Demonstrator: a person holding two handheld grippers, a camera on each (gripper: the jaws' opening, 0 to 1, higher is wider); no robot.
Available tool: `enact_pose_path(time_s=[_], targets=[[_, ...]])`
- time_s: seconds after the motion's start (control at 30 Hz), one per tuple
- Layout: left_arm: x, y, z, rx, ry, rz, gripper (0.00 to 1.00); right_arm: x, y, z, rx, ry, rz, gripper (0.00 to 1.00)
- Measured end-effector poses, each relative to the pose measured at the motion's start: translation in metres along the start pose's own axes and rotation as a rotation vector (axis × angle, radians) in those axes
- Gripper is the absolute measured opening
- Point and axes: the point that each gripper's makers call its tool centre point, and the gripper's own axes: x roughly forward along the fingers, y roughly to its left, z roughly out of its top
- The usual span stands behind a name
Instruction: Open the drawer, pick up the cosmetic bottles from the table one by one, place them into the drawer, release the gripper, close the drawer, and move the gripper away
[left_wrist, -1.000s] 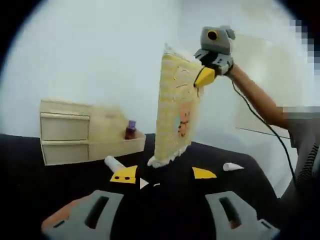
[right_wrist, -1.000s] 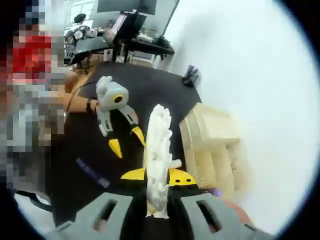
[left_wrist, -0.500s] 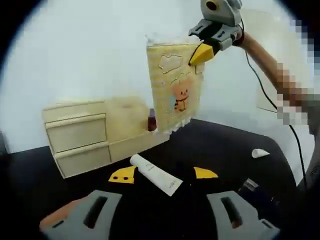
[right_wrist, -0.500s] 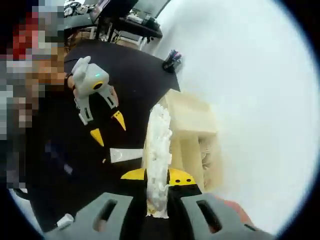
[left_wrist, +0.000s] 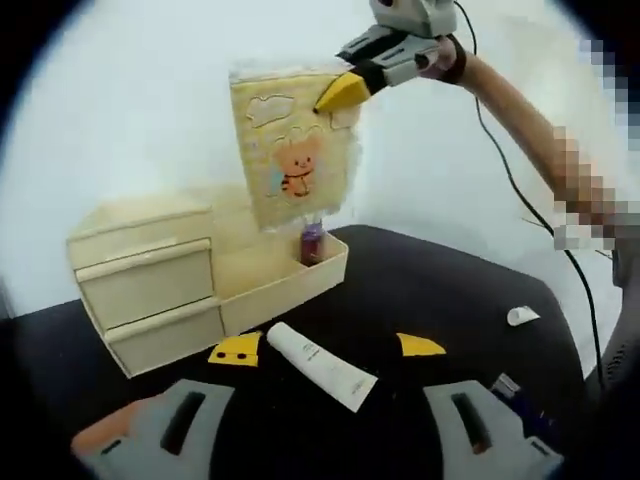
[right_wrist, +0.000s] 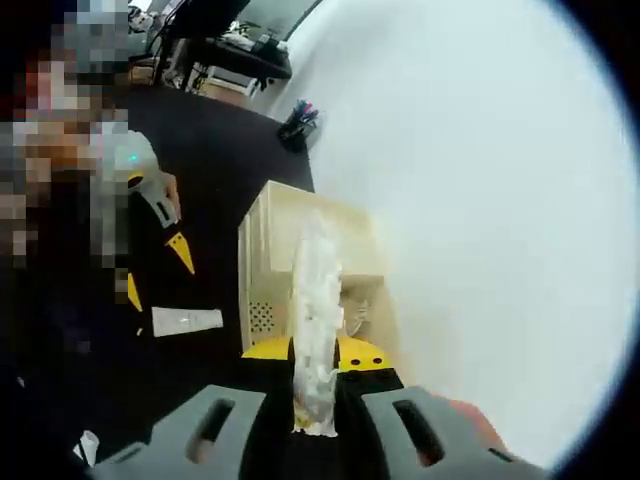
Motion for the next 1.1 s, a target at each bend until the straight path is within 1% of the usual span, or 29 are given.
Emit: enact_pose_path(time_s=[0.03,0.07,0.13,0.23,0.27,0.3,0.33,0.37,0.4,0.43,0.47,0.5,0.53,0.57,0.6,0.63,0.67,0.7,0.77,0.8,0.83,0.93,0.97,1.03,1.07,1.1], targets=[[0.001,0.002,-0.001,0.002,0.001,-0.002,0.44,0.002,0.001,0.001,-0.005,0.003,-0.001,0.1],[0.002,0.002,-0.001,0.003,0.003,-0.002,0.44,0.007,-0.003,0.0,-0.01,0.006,-0.001,0.1],[0.004,0.005,-0.004,0.01,0.009,-0.003,0.44,0.023,-0.016,0.0,-0.035,0.009,0.002,0.1],[0.006,0.01,-0.009,0.027,0.014,0.006,0.44,0.041,-0.022,0.0,-0.055,0.032,-0.002,0.1],[0.006,0.016,-0.008,0.034,0.002,0.03,0.44,0.048,-0.025,0.0,-0.064,0.04,0.0,0.1],[0.007,0.021,-0.002,0.022,-0.037,0.048,0.43,0.055,-0.028,0.0,-0.075,0.045,-0.005,0.1],[0.008,0.022,-0.001,-0.009,-0.052,0.041,0.42,0.061,-0.027,0.0,-0.071,0.045,-0.009,0.1],[0.009,0.023,0.0,-0.022,-0.056,0.036,0.41,0.068,-0.028,-0.001,-0.071,0.044,-0.018,0.1],[0.009,0.025,0.0,-0.026,-0.065,0.036,0.41,0.072,-0.024,-0.003,-0.068,0.042,-0.023,0.1],[0.01,0.027,0.0,-0.027,-0.067,0.035,0.41,0.075,-0.024,-0.005,-0.068,0.038,-0.023,0.1],[0.012,0.027,-0.002,-0.023,-0.063,0.032,0.41,0.075,-0.025,-0.005,-0.062,0.025,-0.024,0.1],[0.012,0.027,-0.005,0.005,-0.049,0.033,0.41,0.077,-0.026,-0.005,-0.042,0.003,-0.016,0.1],[0.013,0.028,-0.009,0.03,-0.039,0.039,0.41,0.078,-0.031,-0.004,-0.009,-0.023,-0.009,0.1],[0.013,0.027,-0.013,0.035,-0.031,0.041,0.41,0.079,-0.031,-0.004,0.008,-0.038,0.001,0.1],[0.013,0.028,-0.015,0.031,-0.031,0.039,0.41,0.085,-0.037,-0.006,0.016,-0.049,0.02,0.1],[0.013,0.028,-0.018,0.026,-0.031,0.036,0.41,0.087,-0.044,-0.012,0.025,-0.05,0.014,0.1],[0.014,0.028,-0.019,0.02,-0.031,0.033,0.41,0.083,-0.03,-0.012,0.051,-0.075,0.036,0.1],[0.014,0.029,-0.021,0.013,-0.032,0.03,0.41,0.083,-0.031,-0.016,0.066,-0.085,0.033,0.1],[0.015,0.031,-0.023,0.003,-0.033,0.026,0.4,0.088,-0.03,-0.019,0.109,-0.133,0.061,0.1],[0.016,0.032,-0.024,0.001,-0.034,0.023,0.4,0.09,-0.03,-0.022,0.117,-0.149,0.066,0.1],[0.017,0.032,-0.025,0.0,-0.031,0.021,0.4,0.092,-0.029,-0.024,0.154,-0.18,0.081,0.1],[0.02,0.033,-0.028,0.01,-0.026,0.02,0.4,0.105,-0.027,-0.036,0.247,-0.234,0.126,0.1],[0.021,0.034,-0.029,0.011,-0.024,0.023,0.4,0.11,-0.025,-0.041,0.269,-0.238,0.134,0.1],[0.023,0.036,-0.033,0.005,-0.016,0.023,0.4,0.121,-0.02,-0.048,0.294,-0.262,0.154,0.1],[0.024,0.035,-0.035,0.003,-0.013,0.022,0.4,0.128,-0.027,-0.053,0.298,-0.265,0.154,0.1],[0.024,0.035,-0.037,0.002,-0.009,0.022,0.4,0.132,-0.027,-0.054,0.318,-0.289,0.164,0.1]])
